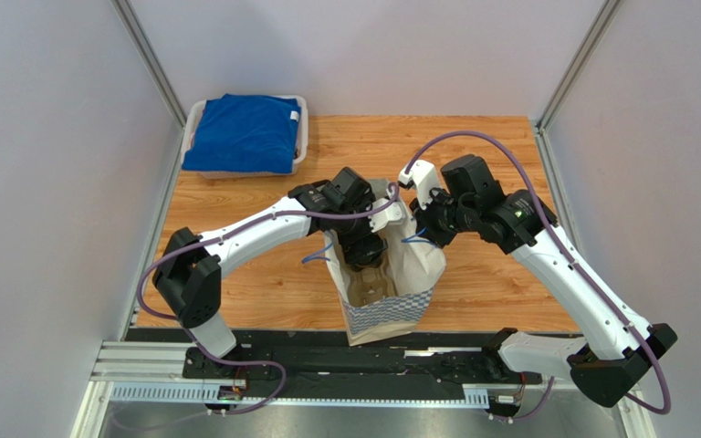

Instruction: Pack the takeout coffee

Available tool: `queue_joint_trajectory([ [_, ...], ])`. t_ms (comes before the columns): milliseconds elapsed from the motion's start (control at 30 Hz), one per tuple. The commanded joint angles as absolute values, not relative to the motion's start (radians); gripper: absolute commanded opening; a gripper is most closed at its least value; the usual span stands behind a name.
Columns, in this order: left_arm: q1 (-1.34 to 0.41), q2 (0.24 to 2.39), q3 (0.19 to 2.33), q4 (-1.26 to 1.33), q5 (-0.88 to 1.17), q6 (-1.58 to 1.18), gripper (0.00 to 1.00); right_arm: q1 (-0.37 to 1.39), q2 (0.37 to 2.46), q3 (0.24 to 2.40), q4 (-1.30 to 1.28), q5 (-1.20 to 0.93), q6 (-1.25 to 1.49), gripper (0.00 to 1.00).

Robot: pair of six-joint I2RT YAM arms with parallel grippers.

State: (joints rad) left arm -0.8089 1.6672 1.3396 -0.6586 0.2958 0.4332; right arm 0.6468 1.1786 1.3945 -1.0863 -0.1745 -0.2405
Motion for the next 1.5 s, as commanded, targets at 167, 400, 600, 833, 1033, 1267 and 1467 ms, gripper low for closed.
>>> queue_joint_trajectory([
  [167,-0.802,1.66,1.397,-0.706,0.282,0.416,0.99,0.646,1.183,1.394,-1.058,-0.163,-0.262,0.0],
  [400,-0.804,1.644,1.413,-0.696,0.291,0.414,0.99,0.646,1.183,1.393,-1.06,-0.161,-0.264,0.0],
  [600,-0.804,1.64,1.425,-0.701,0.296,0.414,0.99,0.646,1.18,1.39,-1.057,-0.163,-0.265,0.0],
  [833,-0.804,1.615,1.44,-0.703,0.296,0.408,0.99,0.646,1.175,1.384,-1.055,-0.155,-0.265,0.0],
  [1033,-0.804,1.559,1.454,-0.695,0.299,0.411,0.99,0.646,1.169,1.378,-1.049,-0.138,-0.268,0.0],
  [1267,-0.799,1.516,1.46,-0.692,0.316,0.39,0.99,0.644,1.169,1.374,-1.034,-0.098,-0.256,0.0],
  [1467,-0.752,1.471,1.491,-0.643,0.357,0.313,0.99,0.643,1.164,1.371,-1.017,-0.083,-0.256,0.0],
])
